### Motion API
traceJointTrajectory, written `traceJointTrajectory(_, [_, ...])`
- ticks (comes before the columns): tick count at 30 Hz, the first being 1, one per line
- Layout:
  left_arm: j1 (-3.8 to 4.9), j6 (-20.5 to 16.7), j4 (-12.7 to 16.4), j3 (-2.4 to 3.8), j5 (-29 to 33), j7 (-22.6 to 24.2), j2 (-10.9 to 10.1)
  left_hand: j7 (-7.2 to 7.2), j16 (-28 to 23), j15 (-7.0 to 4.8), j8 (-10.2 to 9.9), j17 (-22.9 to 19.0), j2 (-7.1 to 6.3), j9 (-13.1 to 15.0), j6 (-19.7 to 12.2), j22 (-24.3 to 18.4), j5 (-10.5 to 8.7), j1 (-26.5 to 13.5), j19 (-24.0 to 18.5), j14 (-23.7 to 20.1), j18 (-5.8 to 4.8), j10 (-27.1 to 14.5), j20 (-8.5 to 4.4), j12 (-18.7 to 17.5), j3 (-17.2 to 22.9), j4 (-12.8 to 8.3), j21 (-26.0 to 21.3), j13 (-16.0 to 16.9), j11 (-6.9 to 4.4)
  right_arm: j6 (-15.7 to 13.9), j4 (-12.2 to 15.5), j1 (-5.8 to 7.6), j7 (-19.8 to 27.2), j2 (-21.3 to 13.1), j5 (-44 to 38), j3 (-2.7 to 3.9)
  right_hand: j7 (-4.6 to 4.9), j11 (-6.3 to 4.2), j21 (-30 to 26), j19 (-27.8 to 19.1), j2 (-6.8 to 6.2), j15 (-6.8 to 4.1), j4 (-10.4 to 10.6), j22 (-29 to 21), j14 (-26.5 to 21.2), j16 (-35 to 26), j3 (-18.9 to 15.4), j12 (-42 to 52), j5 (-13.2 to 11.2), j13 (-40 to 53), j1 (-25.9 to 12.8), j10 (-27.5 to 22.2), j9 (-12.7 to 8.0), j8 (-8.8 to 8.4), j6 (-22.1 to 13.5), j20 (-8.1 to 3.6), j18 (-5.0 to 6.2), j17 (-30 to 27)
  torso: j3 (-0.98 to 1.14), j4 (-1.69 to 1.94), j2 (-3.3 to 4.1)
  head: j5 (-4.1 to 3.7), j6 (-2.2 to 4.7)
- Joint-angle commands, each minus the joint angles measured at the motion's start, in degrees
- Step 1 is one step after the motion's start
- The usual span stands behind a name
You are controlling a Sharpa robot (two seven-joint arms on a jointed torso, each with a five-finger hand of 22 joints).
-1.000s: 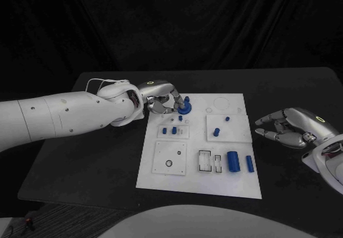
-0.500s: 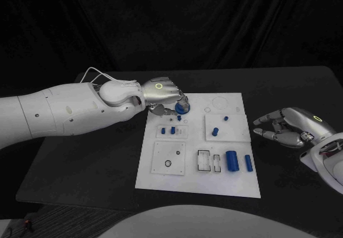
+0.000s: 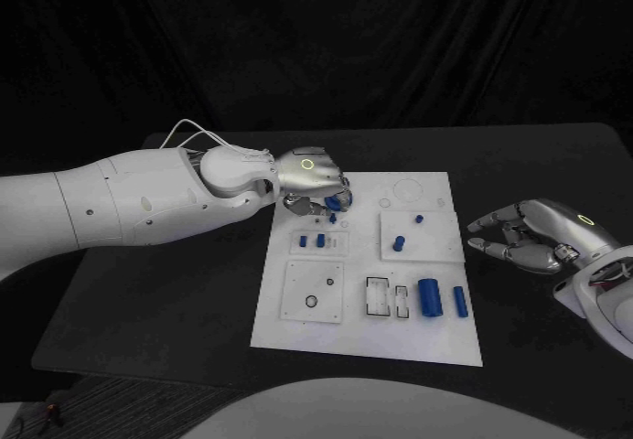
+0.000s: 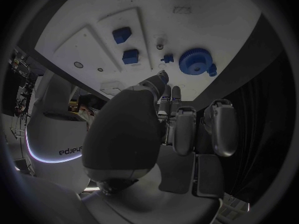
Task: Assemble the parts on the task board
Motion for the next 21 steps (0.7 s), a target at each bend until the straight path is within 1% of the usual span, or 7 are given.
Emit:
traceJointTrajectory(1, [0.0,2.22,-0.18,0.04,-1.2,-0.38,0.51,-0.01,0.19,-0.26,0.36,4.22,0.07,0.07,0.55,11.4,-0.16,-0.08,0.41,0.3,0.02,0.37,-0.14,0.09,0.08,-0.04,0.14,-0.12,0.0,0.41,0.1,-0.16,0.2,-0.05,-0.08,0.02,0.19,-0.27,-0.01,2.18,0.11,-0.3,-0.29,12.07,2.27,0.17,-0.19,-0.12,-0.34,-18.68,0.31,0.59,0.1,0.19,0.38,0.04,0.05,-0.09,-0.02,0.02,-0.04,-0.07,0.01])
traceJointTrajectory(4, [-0.07,2.75,-0.45,0.04,-1.2,-0.57,0.91,0.01,0.13,-0.25,0.28,4.09,0.13,0.04,0.5,11.36,-0.08,0.37,0.34,0.24,0.05,0.51,-0.14,-0.1,0.34,-0.34,0.0,-0.34,0.01,0.43,0.14,-0.16,0.24,-0.04,-0.08,0.02,0.19,-0.27,-0.01,2.18,0.11,-0.3,-0.29,12.07,2.27,0.17,-0.19,-0.12,-0.34,-18.68,0.31,0.59,0.1,0.19,0.38,0.04,0.05,-0.09,0.01,-0.07,-0.04,0.06,0.01])
traceJointTrajectory(8, [-0.21,3.78,-0.99,0.04,-1.21,-0.97,1.45,0.09,-0.12,-0.25,0.22,3.76,0.14,0.02,0.44,11.27,-0.07,0.4,0.14,0.06,0.12,0.57,-0.14,-0.19,0.4,-0.38,-0.31,-0.44,0.1,0.46,0.09,-0.17,0.28,-0.01,-0.08,0.02,0.2,-0.26,-0.01,2.17,0.12,-0.3,-0.31,12.07,2.25,0.14,-0.19,-0.27,-0.41,-18.82,0.37,0.53,0.12,0.24,0.47,0.05,0.05,-0.14,0.02,-0.03,-0.09,0.15,0.01])
traceJointTrajectory(13, [-0.75,4.58,-1.92,0.04,-1.21,-1.39,2.11,0.36,-0.35,-0.23,0.07,3.43,0.1,-0.02,0.31,11.18,-0.14,0.02,-0.05,-0.17,0.18,0.79,-0.14,-0.38,0.31,-0.23,-0.61,-0.67,0.39,0.48,-0.09,-0.21,0.39,0.14,-0.07,0.02,0.21,-0.26,-0.1,2.14,0.13,-0.3,-0.31,12.05,2.23,0.11,-0.2,-0.34,-0.44,-18.88,0.38,0.5,0.12,0.25,0.5,0.05,0.07,-0.21,0.05,-0.03,-0.1,0.11,0.01])
traceJointTrajectory(16, [-1.13,4.69,-2.31,0.04,-1.21,-1.44,2.42,0.38,-0.4,-0.22,0.05,3.36,0.11,-0.03,0.31,11.18,-0.14,0.0,-0.06,-0.22,0.18,0.88,-0.14,-0.42,0.32,-0.23,-0.61,-0.72,0.42,0.49,-0.2,-0.35,0.45,0.2,-0.07,0.02,0.22,-0.25,-0.11,2.13,0.13,-0.3,-0.31,12.04,2.23,0.09,-0.2,-0.39,-0.45,-18.93,0.39,0.48,0.13,0.26,0.51,0.05,0.07,-0.25,-0.03,-0.05,-0.1,-0.04,0.01])
traceJointTrajectory(19, [-1.31,4.94,-2.54,0.04,-1.21,-1.47,2.62,0.33,-0.4,-0.2,0.03,3.29,0.26,-0.02,0.41,11.16,-0.05,0.49,-0.1,-0.27,0.19,1.18,-0.14,-0.52,0.62,-0.59,-0.69,-0.89,0.34,0.52,-0.22,-0.45,0.48,0.14,-0.07,0.02,0.22,-0.25,-0.13,2.12,0.13,-0.3,-0.31,12.04,2.22,0.08,-0.2,-0.41,-0.46,-18.94,0.39,0.47,0.13,0.26,0.51,0.05,0.07,-0.27,-0.07,-0.05,-0.09,-0.09,0.01])
traceJointTrajectory(21, [-1.4,5.22,-2.71,0.04,-1.21,-1.53,2.74,0.34,-0.44,-0.2,0.02,3.21,0.3,-0.02,0.42,11.15,0.0,0.61,-0.13,-0.31,0.2,1.25,-0.14,-0.56,0.71,-0.69,-0.75,-0.95,0.35,0.51,-0.2,-0.5,0.49,0.09,-0.07,0.02,0.22,-0.25,-0.13,2.12,0.13,-0.3,-0.31,12.04,2.22,0.08,-0.2,-0.41,-0.46,-18.94,0.39,0.47,0.13,0.26,0.51,0.05,0.07,-0.27,-0.06,-0.03,-0.09,-0.06,0.01])
